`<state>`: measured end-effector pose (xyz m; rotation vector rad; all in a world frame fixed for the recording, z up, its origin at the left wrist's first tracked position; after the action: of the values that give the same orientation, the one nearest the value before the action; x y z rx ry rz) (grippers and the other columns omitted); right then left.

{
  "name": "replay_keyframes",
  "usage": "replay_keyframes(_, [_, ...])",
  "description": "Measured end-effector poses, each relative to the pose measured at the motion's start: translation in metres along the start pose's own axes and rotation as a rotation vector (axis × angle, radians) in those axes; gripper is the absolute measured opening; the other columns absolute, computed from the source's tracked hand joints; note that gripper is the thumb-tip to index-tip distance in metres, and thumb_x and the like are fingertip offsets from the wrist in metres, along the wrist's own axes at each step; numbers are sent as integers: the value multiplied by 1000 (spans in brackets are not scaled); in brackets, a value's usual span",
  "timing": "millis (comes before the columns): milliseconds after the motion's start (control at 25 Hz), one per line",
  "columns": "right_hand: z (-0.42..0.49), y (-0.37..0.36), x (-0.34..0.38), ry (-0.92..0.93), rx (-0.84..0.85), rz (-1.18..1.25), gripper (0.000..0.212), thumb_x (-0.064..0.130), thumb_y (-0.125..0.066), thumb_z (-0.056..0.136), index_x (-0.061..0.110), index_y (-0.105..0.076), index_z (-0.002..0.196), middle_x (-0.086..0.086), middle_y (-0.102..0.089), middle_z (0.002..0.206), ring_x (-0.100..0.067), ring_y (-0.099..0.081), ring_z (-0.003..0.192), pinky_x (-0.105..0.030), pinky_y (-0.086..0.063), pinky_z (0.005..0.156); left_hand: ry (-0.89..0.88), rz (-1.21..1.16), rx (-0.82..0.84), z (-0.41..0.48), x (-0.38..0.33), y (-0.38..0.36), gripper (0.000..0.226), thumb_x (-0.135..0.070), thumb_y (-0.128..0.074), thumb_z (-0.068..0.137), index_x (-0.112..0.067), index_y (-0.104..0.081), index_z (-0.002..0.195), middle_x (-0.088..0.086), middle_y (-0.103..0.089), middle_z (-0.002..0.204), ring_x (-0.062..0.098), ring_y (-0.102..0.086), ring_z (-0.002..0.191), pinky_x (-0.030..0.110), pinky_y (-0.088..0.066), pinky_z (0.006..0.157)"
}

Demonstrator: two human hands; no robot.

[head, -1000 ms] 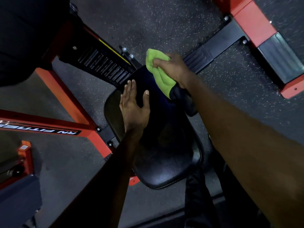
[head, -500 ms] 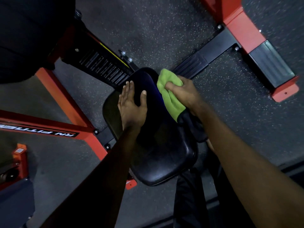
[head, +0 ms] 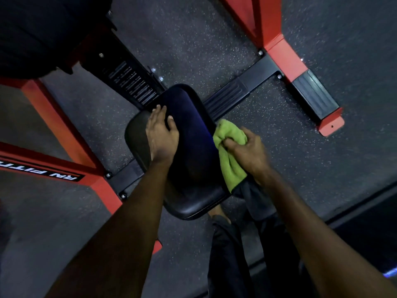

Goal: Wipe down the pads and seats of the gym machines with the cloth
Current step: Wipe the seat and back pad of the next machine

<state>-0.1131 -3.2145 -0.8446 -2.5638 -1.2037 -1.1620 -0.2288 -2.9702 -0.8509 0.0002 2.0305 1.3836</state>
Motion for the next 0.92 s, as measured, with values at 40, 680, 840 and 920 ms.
replay_keyframes(40, [-16, 4, -6, 24, -11, -24, 34, 57, -65, 60, 56, -65, 94, 18, -74, 90, -10, -71, 87, -47, -60, 84, -29, -8, 6, -9, -3, 1, 46, -22, -44, 100, -7, -52, 143, 11, -44, 154, 25, -34, 146, 42, -24, 122])
replay_keyframes(680, [-156, -27, -39, 464, -330, -464, 62, 56, -65, 77, 41, -53, 136, -2, -38, 143, -29, -48, 125, -53, -52, 94, 422, -370, -156, -127, 86, 40, 52, -31, -49, 104, -16, -38, 153, 9, -28, 162, 20, -25, 150, 18, -15, 114])
replay_keyframes(840, [-176, -76, -43, 584, -219, -644, 74, 36, -88, 70, 35, -57, 137, -3, -38, 143, -29, -39, 124, -50, -44, 104, 445, -474, -126, -127, 99, 43, 54, -32, -60, 99, -19, -46, 150, 5, -34, 160, 15, -33, 146, 8, -25, 107])
replay_keyframes(920, [-185, -98, -48, 586, -164, -780, 84, 30, -91, 63, 40, -53, 137, -2, -36, 145, -30, -36, 124, -55, -48, 100, 426, -534, -83, -125, 104, 47, 58, -32, -68, 94, -19, -49, 147, 3, -37, 158, 9, -39, 139, -6, -29, 93])
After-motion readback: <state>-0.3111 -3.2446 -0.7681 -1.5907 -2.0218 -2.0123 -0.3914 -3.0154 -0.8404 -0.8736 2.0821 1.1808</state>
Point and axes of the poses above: each hand's wrist, its own z-axis towards the middle knuckle, its own y-axis out of the back of the hand, x = y × z, the point moved 9 cm from there along z, towards the middle knuckle
